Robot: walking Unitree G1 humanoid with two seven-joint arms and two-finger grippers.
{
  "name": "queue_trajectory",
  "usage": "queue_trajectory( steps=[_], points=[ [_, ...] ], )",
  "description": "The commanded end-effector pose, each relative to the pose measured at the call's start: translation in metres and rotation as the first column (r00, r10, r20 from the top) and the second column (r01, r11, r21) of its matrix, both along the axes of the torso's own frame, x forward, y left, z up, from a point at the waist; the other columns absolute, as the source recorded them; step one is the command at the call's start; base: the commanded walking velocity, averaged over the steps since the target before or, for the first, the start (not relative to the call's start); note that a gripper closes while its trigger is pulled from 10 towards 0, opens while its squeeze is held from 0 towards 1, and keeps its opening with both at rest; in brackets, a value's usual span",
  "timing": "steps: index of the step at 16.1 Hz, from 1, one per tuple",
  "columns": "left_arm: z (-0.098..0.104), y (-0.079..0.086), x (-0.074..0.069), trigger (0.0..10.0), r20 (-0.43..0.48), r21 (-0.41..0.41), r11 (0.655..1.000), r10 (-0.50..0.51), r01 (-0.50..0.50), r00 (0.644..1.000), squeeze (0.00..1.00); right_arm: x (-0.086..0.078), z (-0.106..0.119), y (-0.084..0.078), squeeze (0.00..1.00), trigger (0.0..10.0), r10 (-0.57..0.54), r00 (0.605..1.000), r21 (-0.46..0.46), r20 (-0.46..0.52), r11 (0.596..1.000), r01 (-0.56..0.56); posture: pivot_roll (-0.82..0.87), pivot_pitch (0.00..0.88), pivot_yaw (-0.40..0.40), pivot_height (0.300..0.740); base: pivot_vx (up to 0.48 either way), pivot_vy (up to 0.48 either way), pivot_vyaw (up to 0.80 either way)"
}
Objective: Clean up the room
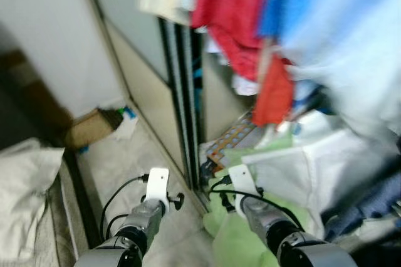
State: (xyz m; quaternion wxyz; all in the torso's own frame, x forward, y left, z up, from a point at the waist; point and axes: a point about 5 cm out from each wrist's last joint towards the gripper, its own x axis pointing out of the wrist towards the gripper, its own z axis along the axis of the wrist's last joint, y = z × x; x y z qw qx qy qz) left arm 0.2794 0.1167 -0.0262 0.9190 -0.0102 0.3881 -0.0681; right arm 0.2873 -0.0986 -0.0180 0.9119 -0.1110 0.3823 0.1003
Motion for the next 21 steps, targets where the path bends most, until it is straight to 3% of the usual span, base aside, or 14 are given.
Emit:
queue_trajectory(
  steps=[1,5,21],
  points=[
    [-0.0007,0.0107,0.0000,10.0,-0.004,0.028,1.000,0.009,-0.009,1.000,0.00,-0.0036,-0.0008,0.0152,0.00,10.0,0.054,0.998,0.024,-0.010,0.998,-0.054,-0.08,0.000,0.028,0.740,0.000,0.000,0.80],
    [-0.0002,0.0104,0.0005,10.0,-0.002,0.027,1.000,0.013,-0.013,1.000,0.00,-0.0064,-0.0020,0.0215,0.00,10.0,0.110,0.994,0.036,-0.021,0.993,-0.109,-0.08,0.000,0.020,0.740,0.000,0.000,0.80],
    [0.0047,0.0090,0.0060,10.0,0.025,0.023,1.000,0.007,-0.007,1.000,0.00,-0.0037,0.0011,0.0249,0.00,10.0,0.146,0.989,0.023,-0.003,0.989,-0.146,-0.08,0.000,0.025,0.740,0.000,0.000,0.80]
  ],
)
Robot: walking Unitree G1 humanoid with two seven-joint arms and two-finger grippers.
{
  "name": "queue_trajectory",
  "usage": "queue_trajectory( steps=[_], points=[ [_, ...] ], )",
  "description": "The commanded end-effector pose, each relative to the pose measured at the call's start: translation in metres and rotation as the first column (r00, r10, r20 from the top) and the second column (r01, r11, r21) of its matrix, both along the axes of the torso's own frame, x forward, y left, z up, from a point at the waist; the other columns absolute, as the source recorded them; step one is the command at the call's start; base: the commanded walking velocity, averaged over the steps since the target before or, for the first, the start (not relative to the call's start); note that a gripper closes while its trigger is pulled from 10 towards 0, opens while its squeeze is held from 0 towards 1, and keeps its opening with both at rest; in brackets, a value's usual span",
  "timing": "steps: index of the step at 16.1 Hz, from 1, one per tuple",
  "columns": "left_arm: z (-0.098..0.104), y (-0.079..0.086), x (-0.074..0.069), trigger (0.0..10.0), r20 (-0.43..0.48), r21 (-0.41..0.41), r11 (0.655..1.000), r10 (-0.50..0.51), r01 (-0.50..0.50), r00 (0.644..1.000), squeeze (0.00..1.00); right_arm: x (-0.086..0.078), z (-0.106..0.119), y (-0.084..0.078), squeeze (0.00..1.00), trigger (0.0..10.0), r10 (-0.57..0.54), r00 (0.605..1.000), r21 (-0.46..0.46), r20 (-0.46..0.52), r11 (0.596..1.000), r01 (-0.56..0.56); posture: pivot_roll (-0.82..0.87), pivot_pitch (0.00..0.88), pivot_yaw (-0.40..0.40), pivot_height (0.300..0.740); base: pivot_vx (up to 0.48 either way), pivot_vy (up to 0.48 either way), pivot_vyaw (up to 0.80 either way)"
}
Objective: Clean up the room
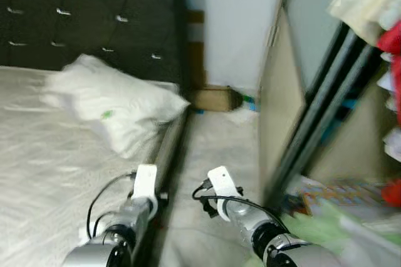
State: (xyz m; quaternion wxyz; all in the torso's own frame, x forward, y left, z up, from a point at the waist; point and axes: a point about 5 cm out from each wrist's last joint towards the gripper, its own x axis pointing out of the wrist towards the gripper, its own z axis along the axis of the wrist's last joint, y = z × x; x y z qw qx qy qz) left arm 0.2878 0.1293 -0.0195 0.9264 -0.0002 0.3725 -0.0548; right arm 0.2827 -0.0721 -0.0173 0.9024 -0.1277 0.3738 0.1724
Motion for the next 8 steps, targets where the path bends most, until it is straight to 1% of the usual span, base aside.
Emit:
queue_trajectory(
  steps=[1,7,8],
  points=[
    [-0.0014,-0.0037,-0.0017,10.0,-0.007,-0.007,1.000,-0.008,0.008,1.000,0.00,0.0012,0.0008,-0.0013,0.00,10.0,0.001,1.000,-0.004,0.002,1.000,-0.001,-0.08,0.000,0.025,0.740,0.000,0.000,0.80],
    [0.0007,-0.0034,0.0005,10.0,0.010,-0.013,1.000,-0.009,0.009,1.000,0.00,0.0015,0.0014,0.0000,0.00,10.0,0.012,1.000,-0.007,0.008,1.000,-0.012,-0.08,0.000,0.028,0.740,0.000,0.000,0.80],
    [0.0013,-0.0031,0.0011,10.0,0.015,-0.002,1.000,-0.011,0.011,1.000,0.00,0.0015,0.0013,0.0000,0.00,10.0,0.014,1.000,-0.008,0.008,1.000,-0.014,-0.08,0.000,0.028,0.740,0.000,0.000,0.80]
  ],
)
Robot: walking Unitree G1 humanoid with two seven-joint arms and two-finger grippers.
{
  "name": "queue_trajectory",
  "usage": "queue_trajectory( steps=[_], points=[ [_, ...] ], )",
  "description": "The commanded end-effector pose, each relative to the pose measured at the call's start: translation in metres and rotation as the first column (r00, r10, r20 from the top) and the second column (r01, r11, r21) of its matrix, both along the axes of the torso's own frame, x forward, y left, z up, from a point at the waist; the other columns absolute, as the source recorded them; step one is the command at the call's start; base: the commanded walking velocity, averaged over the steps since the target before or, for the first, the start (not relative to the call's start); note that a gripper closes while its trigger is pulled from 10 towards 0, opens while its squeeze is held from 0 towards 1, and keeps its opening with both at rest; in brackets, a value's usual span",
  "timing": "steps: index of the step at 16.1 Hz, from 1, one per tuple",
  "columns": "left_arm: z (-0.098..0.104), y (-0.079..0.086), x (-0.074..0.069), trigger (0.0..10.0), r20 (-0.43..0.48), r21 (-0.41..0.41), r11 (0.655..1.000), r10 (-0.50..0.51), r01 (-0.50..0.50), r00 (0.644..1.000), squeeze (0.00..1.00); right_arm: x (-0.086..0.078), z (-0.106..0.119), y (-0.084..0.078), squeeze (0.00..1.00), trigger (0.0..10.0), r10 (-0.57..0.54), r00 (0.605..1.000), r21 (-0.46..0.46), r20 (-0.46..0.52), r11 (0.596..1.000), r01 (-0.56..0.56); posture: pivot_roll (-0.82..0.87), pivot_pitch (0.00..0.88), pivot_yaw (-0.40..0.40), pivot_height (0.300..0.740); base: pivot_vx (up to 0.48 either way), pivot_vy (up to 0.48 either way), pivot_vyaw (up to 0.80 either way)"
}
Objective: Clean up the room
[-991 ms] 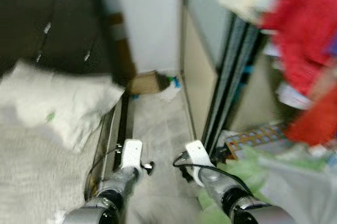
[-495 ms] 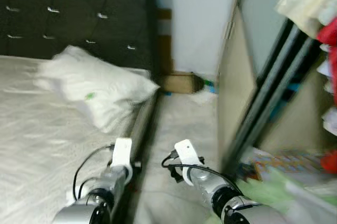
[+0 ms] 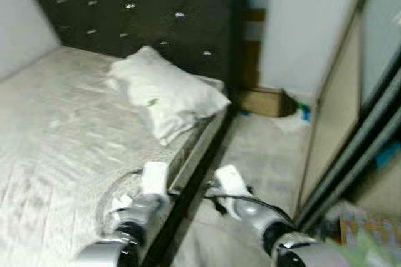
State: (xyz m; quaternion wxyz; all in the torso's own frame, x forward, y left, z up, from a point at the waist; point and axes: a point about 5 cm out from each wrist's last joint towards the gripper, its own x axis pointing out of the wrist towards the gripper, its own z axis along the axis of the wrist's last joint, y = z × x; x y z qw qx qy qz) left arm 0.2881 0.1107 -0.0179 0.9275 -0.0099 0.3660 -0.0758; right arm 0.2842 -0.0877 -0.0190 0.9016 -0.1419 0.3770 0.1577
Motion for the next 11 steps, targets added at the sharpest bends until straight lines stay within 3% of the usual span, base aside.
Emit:
queue_trajectory(
  steps=[1,5,7,10,11],
  points=[
    [0.0004,0.0166,0.0016,10.0,0.015,0.056,0.998,0.016,-0.017,1.000,0.00,-0.0002,0.0029,0.0158,0.00,10.0,0.032,0.999,0.029,0.006,0.999,-0.032,-0.08,0.000,0.031,0.740,0.000,0.000,0.80],
    [0.0076,0.0205,0.0085,10.0,0.081,0.039,0.998,0.049,-0.052,0.996,0.00,-0.0012,0.0022,0.0163,0.00,10.0,0.041,0.999,0.026,0.005,0.999,-0.041,-0.08,0.000,0.029,0.740,0.000,0.000,0.80],
    [0.0091,0.0189,0.0100,10.0,0.092,0.072,0.997,0.009,-0.016,0.996,0.00,-0.0018,0.0018,0.0169,0.00,10.0,0.049,0.999,0.026,0.005,0.998,-0.049,-0.08,0.000,0.028,0.740,0.000,0.000,0.80],
    [0.0082,0.0178,0.0090,10.0,0.078,0.008,1.000,0.019,-0.019,0.997,0.00,-0.0020,0.0020,0.0184,0.00,10.0,0.053,0.999,0.034,0.006,0.998,-0.053,-0.08,0.000,0.028,0.740,0.000,0.000,0.80],
    [0.0080,0.0169,0.0086,10.0,0.074,-0.004,1.000,0.011,-0.011,0.997,0.00,-0.0021,0.0019,0.0181,0.00,10.0,0.038,0.999,0.047,0.005,0.998,-0.039,-0.08,0.000,0.028,0.740,0.000,0.000,0.00]
  ],
)
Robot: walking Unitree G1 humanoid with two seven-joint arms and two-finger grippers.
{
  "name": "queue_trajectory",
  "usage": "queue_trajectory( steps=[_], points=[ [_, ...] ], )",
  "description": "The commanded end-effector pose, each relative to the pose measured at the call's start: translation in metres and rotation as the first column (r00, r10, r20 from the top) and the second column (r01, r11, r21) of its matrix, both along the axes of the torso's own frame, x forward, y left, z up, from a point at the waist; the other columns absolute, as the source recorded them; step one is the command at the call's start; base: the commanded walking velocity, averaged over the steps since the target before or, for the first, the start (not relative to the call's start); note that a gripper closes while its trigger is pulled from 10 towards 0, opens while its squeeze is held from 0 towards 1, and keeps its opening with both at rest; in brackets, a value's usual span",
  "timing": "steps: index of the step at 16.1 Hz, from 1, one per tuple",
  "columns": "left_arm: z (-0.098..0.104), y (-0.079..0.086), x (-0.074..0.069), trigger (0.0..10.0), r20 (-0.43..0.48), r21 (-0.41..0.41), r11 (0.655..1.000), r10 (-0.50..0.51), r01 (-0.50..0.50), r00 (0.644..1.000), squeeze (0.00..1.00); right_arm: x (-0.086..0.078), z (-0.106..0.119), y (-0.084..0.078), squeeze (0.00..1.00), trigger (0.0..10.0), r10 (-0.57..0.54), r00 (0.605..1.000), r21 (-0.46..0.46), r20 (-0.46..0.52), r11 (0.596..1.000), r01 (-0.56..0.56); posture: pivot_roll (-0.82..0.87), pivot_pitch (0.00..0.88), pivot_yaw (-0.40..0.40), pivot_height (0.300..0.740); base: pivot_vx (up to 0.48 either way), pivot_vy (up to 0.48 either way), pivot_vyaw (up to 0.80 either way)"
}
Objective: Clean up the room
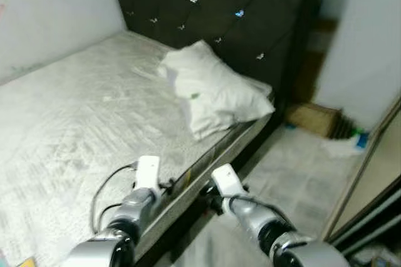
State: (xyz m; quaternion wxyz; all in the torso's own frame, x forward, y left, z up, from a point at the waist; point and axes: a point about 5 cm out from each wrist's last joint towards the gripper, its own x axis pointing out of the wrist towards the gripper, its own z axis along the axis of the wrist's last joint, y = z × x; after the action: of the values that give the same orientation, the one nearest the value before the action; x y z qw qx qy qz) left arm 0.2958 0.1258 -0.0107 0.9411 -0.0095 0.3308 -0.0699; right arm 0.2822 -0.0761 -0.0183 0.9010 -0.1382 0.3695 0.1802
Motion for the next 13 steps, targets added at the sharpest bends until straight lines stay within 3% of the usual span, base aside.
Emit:
queue_trajectory(
  steps=[1,3,9,13],
  points=[
    [0.0010,0.0002,0.0010,10.0,0.000,-0.012,1.000,-0.012,0.012,1.000,0.00,0.0002,0.0014,0.0057,0.00,10.0,-0.015,1.000,0.031,-0.003,0.999,0.015,-0.08,0.000,0.028,0.740,0.000,0.000,0.00],
    [0.0011,-0.0015,0.0009,10.0,-0.004,-0.036,0.999,-0.019,0.019,1.000,0.00,0.0013,0.0029,0.0076,0.00,10.0,0.016,1.000,0.027,0.008,1.000,-0.017,-0.08,0.000,0.027,0.740,0.000,0.000,0.00],
    [0.0016,-0.0033,0.0011,10.0,-0.008,-0.067,0.997,-0.023,0.023,1.000,0.00,0.0012,0.0028,0.0076,0.00,10.0,0.017,1.000,0.022,0.009,1.000,-0.017,-0.08,0.000,0.026,0.740,0.000,0.000,0.74],
    [0.0019,-0.0037,0.0015,10.0,-0.009,-0.073,0.997,-0.022,0.021,1.000,0.00,0.0015,0.0029,0.0071,0.00,10.0,0.022,1.000,0.017,0.009,1.000,-0.022,-0.08,0.000,0.024,0.740,0.000,0.000,0.00]
  ],
)
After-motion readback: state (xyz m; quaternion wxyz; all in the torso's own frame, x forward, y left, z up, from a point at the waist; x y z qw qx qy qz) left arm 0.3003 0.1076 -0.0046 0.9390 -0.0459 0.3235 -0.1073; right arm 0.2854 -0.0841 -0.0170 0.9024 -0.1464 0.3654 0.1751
